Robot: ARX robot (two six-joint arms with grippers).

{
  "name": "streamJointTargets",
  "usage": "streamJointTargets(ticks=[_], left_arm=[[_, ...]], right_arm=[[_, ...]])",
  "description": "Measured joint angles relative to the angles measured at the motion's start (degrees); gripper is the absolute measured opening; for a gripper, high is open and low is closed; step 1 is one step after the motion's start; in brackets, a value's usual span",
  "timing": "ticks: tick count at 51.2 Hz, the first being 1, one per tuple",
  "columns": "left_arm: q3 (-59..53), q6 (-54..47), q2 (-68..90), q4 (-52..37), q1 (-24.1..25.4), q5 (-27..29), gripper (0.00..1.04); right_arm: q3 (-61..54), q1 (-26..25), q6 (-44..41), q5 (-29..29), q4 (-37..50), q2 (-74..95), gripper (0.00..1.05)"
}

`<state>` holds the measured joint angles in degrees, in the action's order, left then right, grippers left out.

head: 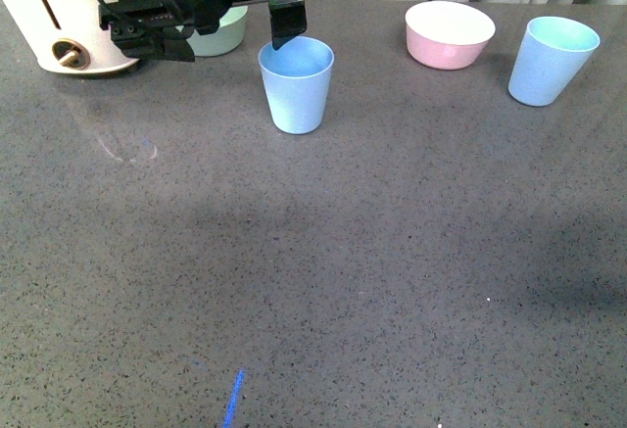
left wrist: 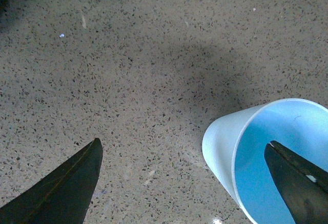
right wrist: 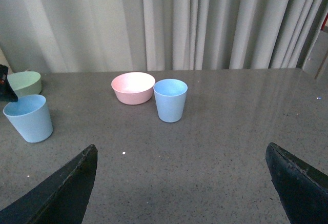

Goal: Stack blue cups with both arms

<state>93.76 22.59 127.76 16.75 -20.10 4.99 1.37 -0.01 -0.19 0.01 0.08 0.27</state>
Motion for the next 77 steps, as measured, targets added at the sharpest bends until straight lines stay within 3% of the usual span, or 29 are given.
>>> streamJointTargets(ticks=[21, 28, 40, 45, 53, 77], left_arm=[[2.8, 1.2, 3.2, 1.3, -2.2, 0.0, 0.95], [3.1, 1.3, 4.1, 1.7, -2.7, 0.0, 0.73], [3.4, 1.3, 4.7, 3.1, -3.3, -0.3, 0.45], [4.0, 1.3, 4.7, 3.5, -3.7, -0.3, 0.25], [4.4, 1.4, 4.7, 5.1, -4.3, -0.5, 0.02], [4.9, 0.2, 4.0, 9.5, -8.0, 0.7, 0.02]], right_arm=[[0.0, 0.0, 0.0, 0.0, 0.0, 0.0, 0.96], [0.0, 0.0, 0.0, 0.0, 0.0, 0.0, 0.96], [0.0, 0.0, 0.0, 0.0, 0.0, 0.0, 0.96], [0.0, 0.0, 0.0, 0.0, 0.0, 0.0, 0.96], [0.0, 0.0, 0.0, 0.0, 0.0, 0.0, 0.96], [0.0, 0.0, 0.0, 0.0, 0.0, 0.0, 0.96]])
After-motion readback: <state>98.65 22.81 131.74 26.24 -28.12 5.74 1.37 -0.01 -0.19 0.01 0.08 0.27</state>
